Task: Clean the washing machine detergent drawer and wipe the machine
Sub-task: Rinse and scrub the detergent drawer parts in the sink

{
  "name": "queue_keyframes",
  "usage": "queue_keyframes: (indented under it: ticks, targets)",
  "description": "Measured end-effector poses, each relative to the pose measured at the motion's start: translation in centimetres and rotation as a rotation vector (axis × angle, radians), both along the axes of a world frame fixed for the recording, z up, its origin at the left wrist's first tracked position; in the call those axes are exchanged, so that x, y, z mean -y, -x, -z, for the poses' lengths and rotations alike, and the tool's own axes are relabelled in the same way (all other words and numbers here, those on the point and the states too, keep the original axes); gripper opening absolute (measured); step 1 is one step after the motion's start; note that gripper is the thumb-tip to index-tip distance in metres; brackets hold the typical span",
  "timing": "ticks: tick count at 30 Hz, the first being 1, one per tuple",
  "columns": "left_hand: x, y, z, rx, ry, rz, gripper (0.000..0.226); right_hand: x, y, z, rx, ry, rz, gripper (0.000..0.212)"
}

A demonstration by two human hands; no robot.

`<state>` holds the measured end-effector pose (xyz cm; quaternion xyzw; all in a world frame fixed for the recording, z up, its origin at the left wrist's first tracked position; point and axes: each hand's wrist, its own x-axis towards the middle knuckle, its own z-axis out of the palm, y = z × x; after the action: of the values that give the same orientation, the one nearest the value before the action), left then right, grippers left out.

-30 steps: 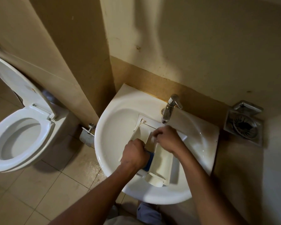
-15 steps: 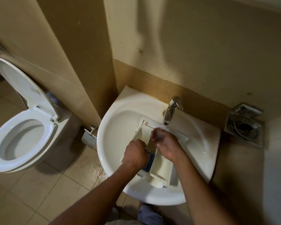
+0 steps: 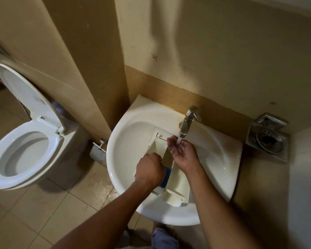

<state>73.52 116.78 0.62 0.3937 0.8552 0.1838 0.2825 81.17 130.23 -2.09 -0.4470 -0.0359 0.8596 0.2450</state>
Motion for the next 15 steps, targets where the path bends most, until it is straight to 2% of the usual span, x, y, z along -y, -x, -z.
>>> queue_keyframes:
  ticks: [2, 7, 9, 12, 13, 14, 15]
  targets:
    - [-0.2, -0.1, -0.3, -0.019, 0.011, 0.011, 0.022, -0.4, 0.3, 0.6, -0.018, 0.064, 0.026, 0.023]
    - [-0.1, -0.2, -0.2, -0.020, 0.026, -0.011, 0.020, -0.7, -0.4, 1.1, -0.028, 0.000, -0.106, 0.011]
    - [0.0, -0.1, -0.3, 0.003, 0.021, -0.032, 0.020, 0.0, -0.9, -0.2, 0.121, -0.252, -0.385, 0.009]
    - [0.1, 0.2, -0.3, 0.032, 0.010, -0.040, 0.017, 1.5, -1.9, -2.7, 0.428, -0.832, -1.061, 0.015]
    - [0.3, 0.3, -0.2, 0.040, 0.004, -0.052, 0.017, 1.8, -2.5, -3.2, 0.552, -0.980, -1.142, 0.025]
    - [0.5, 0.4, 0.1, 0.050, -0.007, -0.071, 0.018, 2.0, -3.3, -3.5, 0.730, -1.090, -1.106, 0.034]
    - [0.8, 0.5, 0.5, 0.062, -0.019, -0.087, 0.020, 2.2, -4.2, -3.9, 0.946, -1.164, -0.979, 0.037]
